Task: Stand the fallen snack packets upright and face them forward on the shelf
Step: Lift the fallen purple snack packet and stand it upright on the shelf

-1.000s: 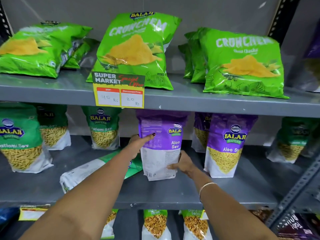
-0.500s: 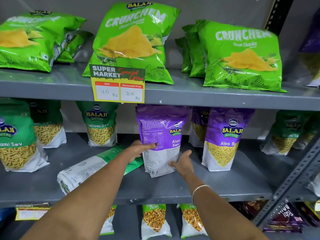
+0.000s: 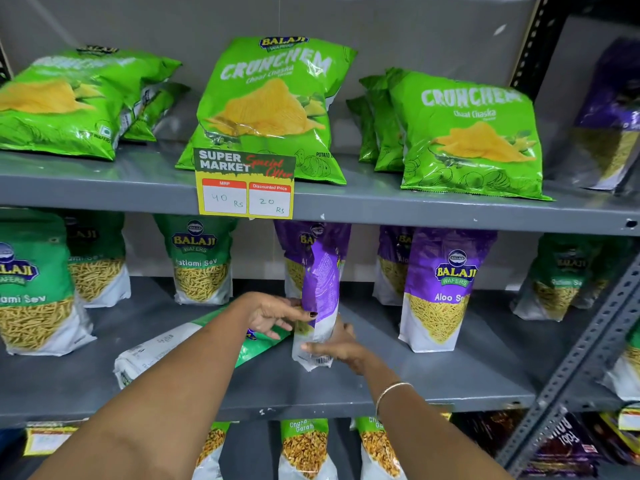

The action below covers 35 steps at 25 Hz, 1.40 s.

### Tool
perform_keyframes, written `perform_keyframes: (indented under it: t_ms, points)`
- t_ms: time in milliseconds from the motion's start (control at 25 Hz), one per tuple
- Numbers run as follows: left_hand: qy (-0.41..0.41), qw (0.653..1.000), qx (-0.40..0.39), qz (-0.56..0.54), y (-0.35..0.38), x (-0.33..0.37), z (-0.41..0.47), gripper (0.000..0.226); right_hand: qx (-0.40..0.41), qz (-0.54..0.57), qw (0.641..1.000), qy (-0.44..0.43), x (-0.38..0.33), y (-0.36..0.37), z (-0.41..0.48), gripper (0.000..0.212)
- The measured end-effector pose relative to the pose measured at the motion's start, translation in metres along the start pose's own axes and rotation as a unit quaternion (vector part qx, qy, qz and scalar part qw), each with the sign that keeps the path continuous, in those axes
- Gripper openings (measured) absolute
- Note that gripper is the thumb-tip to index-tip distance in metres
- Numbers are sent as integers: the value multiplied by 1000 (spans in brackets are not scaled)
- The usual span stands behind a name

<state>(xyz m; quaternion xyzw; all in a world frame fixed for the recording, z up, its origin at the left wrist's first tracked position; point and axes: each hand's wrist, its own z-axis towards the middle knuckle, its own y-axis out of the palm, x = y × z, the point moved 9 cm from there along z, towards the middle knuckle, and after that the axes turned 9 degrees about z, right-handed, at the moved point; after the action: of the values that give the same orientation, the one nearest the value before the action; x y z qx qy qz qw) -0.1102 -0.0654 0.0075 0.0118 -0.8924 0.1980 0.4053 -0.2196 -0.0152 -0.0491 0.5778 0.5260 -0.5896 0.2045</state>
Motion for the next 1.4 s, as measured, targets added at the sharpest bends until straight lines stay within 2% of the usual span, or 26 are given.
perform_keyframes:
  t_ms: [80, 160, 200, 240, 320, 360, 400, 480, 520, 640, 720, 840, 920, 1040, 1120, 1240, 1400]
  points:
    - [-2, 1000, 14, -12, -5, -1, 2, 75, 78, 2, 997, 0, -7, 0, -7, 121]
    - [1, 999, 44, -24, -14, -4, 4, 80, 126, 38, 991, -22, -8, -6, -6, 95]
    - [7, 996, 80, -28, -22, -4, 6, 70, 124, 65, 990, -34, -8, -9, -5, 82]
    - [21, 990, 134, -42, -32, -2, 7, 51, 101, 93, 990, -43, -6, -11, -2, 74]
    - [56, 965, 245, -71, -53, 1, 5, 17, 17, 118, 991, -54, -1, -13, 5, 69]
    - [80, 954, 280, -74, -59, 3, 3, 20, -6, 112, 992, -52, 2, -18, 6, 71]
    - [94, 947, 298, -72, -61, 3, 4, 39, -14, 84, 995, -48, 5, -26, 10, 73]
    - [97, 947, 302, -57, -55, 3, 8, 78, -45, 58, 996, -55, 3, -36, 8, 59]
    - [105, 948, 293, -58, -49, 6, 10, 81, -63, 71, 994, -55, 0, -39, 7, 55]
    - [120, 952, 272, -68, -35, 13, 19, 71, 6, 110, 992, -59, 0, -64, 11, 77]
    - [121, 945, 289, -88, -35, 10, 24, 68, 23, 133, 988, -70, 4, -71, 16, 84]
    - [111, 942, 300, -103, -35, 4, 22, 58, -29, 157, 985, -67, -1, -69, 12, 72]
    - [102, 946, 290, -103, -33, -1, 23, 60, -74, 160, 981, -87, -6, -63, 13, 65]
    - [100, 957, 253, -99, -30, -6, 22, 65, -64, 171, 976, -115, -8, -67, 21, 68]
    - [96, 958, 249, -105, -35, -13, 21, 64, -76, 156, 978, -114, -9, -69, 24, 55]
    - [101, 944, 299, -98, -39, -15, 16, 61, -94, 148, 979, -105, -10, -72, 27, 43]
    - [88, 928, 358, -59, -31, -12, 11, 64, -97, 168, 975, -104, -10, -73, 26, 42]
